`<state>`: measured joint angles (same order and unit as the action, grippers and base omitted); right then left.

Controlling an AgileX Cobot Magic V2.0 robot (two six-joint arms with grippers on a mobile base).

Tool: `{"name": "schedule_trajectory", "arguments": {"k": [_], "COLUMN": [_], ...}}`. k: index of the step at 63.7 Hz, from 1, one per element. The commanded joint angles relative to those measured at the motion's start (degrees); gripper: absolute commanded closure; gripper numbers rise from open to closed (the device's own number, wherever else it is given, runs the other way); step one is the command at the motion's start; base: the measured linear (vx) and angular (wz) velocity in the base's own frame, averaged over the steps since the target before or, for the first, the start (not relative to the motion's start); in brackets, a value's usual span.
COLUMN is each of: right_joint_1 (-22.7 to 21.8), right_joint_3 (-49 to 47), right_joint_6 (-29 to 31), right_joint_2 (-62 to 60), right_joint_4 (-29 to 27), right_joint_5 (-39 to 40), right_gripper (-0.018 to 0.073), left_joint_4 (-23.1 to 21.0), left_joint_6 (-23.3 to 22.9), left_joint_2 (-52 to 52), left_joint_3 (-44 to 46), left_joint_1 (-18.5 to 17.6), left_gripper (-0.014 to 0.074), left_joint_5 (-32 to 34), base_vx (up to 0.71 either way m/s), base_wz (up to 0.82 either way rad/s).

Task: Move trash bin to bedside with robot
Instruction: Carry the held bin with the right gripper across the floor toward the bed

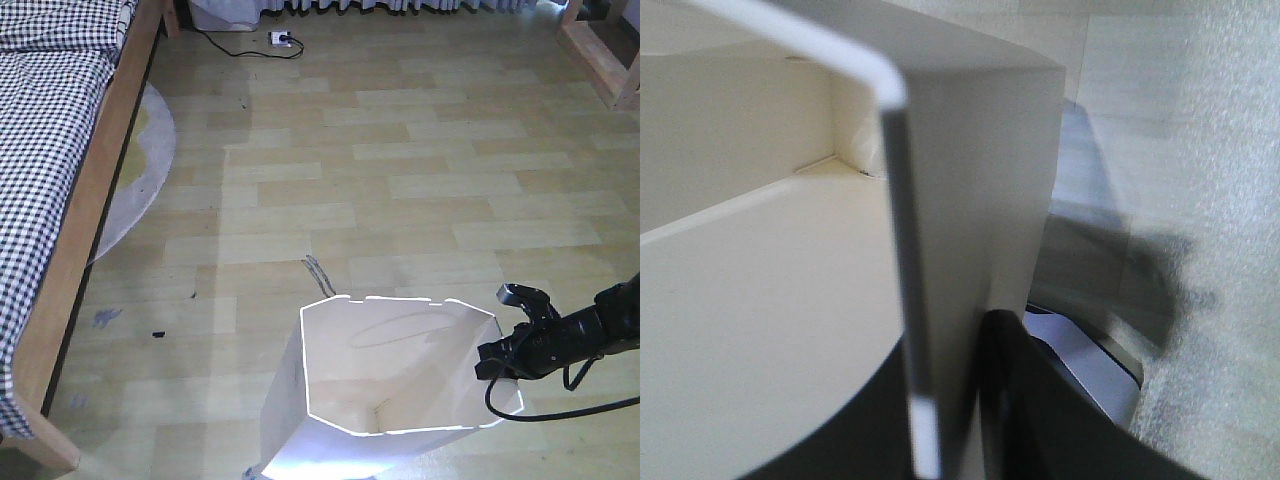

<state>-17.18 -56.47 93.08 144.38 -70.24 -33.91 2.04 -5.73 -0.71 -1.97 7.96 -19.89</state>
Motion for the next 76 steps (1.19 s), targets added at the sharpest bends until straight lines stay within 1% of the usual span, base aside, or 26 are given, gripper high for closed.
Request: {"name": "schedule_trajectory", "arguments": {"k": [1,39,76], "right_joint_1": [-0.1,-0.1,-0.1], "right_joint_3": [-0.2,-0.2,-0.2], "right_joint_6": [-0.2,-0.2,-0.2], "right_joint_2": [-4.4,-4.4,-4.4], "right_joint_4": [-1.7,-1.7,-1.7], "right_joint_5": [-14.0,-14.1,-14.1], "right_gripper": [0.0564,0.0564,0.0564], "left_joint_4": [-0.1,-0.1,-0.1], "left_joint_6": [-0.2,-0.2,-0.2], "left_joint_2": [-0.8,-0.8,-0.8], "left_joint_3": [-0.2,-0.2,-0.2], "left_joint_1": [-0.2,-0.2,-0.2], "left_gripper": [0.0603,0.0603,0.0603], "left_joint_5": [3.8,3.8,3.8], "base_vx": [0.28,0.28,0.28], "base_wz": [-0.02,-0.02,0.05]}}
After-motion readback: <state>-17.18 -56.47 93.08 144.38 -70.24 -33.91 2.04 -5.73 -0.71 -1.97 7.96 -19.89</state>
